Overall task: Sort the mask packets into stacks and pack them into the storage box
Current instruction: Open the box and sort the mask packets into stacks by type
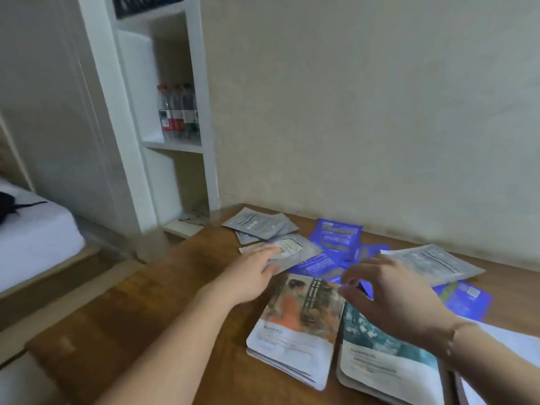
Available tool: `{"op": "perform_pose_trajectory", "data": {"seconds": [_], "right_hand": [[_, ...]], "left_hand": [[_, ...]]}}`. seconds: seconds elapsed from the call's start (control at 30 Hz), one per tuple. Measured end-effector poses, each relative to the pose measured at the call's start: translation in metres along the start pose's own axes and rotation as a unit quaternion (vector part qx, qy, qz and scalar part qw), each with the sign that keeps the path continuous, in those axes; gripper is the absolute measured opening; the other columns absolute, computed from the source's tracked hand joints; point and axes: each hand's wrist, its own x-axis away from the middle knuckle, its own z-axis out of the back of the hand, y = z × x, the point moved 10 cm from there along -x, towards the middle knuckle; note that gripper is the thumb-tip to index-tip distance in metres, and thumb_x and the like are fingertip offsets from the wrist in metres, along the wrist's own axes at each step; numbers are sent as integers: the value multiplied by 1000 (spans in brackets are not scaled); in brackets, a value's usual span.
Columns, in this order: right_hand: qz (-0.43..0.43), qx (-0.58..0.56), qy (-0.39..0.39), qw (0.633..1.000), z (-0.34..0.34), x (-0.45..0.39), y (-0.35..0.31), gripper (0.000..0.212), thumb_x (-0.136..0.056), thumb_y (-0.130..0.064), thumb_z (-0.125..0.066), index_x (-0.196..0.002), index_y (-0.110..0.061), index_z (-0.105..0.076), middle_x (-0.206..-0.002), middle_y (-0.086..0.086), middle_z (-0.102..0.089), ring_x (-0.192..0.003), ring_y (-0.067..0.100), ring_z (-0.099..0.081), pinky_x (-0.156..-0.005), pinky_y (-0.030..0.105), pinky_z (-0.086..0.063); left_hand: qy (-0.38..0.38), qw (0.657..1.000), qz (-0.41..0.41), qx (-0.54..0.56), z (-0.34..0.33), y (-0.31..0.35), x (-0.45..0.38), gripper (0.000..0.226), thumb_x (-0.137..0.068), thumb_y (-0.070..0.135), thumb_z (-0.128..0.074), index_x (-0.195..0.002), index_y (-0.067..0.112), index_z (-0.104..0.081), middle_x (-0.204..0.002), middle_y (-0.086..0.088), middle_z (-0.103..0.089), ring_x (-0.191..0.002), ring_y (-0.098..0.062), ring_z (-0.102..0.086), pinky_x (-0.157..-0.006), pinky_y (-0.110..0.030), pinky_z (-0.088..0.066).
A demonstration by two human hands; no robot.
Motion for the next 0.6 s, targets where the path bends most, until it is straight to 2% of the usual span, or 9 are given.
{"op": "perform_pose_trajectory", "data": {"seconds": [0.07,0.1,0.23,0.33,0.47,0.6], "right_hand": [[7,0,-14,1000,-18,-19,-8,21,-88,-51,-54,-93,-36,-67,-91,-20,-64,-95,7,-54,-71,26,-41],[9,4,-21,1000,-26,-27,-10,22,-89,-51,-53,-95,-36,-67,-94,-20,-65,-99,8,-54,-74,27,-43],[14,22,-33,999,-48,-53,-17,25,-87,-52,-54,-100,-35,-66,-104,-18,-66,-109,11,-55,-83,29,-47],[25,8,-54,998,-67,-71,-39,22,-88,-50,-54,-101,-37,-65,-110,-20,-63,-111,11,-54,-85,30,-48],[88,-39,-116,989,-105,-89,-95,23,-91,-46,-50,-110,-40,-61,-118,-22,-60,-114,8,-51,-90,32,-48],[177,-37,-223,958,-138,-77,-167,46,-92,-59,-43,-131,-36,-51,-145,-19,-42,-139,8,-31,-113,37,-31]], "left_hand": [[-97,992,-7,-77,-26,-28,-15,54,-104,41,-34,-154,27,-21,-163,11,-11,-149,-7,-8,-122,-37,-9],[-120,986,-13,-115,-33,-37,-18,55,-104,44,-30,-155,27,-18,-163,11,-5,-149,-6,-2,-122,-41,-4],[-101,985,-40,-137,-26,-50,-16,54,-103,50,-27,-153,29,-25,-162,14,-10,-148,-4,-5,-120,-51,2],[-97,982,-60,-151,-10,-67,11,53,-101,54,-30,-149,31,-36,-159,16,-20,-147,-2,-13,-119,-49,6],[-79,987,-68,-119,24,-110,64,46,-99,55,-35,-141,39,-47,-152,26,-31,-142,9,-16,-118,-34,0],[-36,996,-43,-66,60,-164,107,48,-94,63,-37,-133,41,-55,-141,32,-42,-135,19,-22,-120,-32,-15]]}}
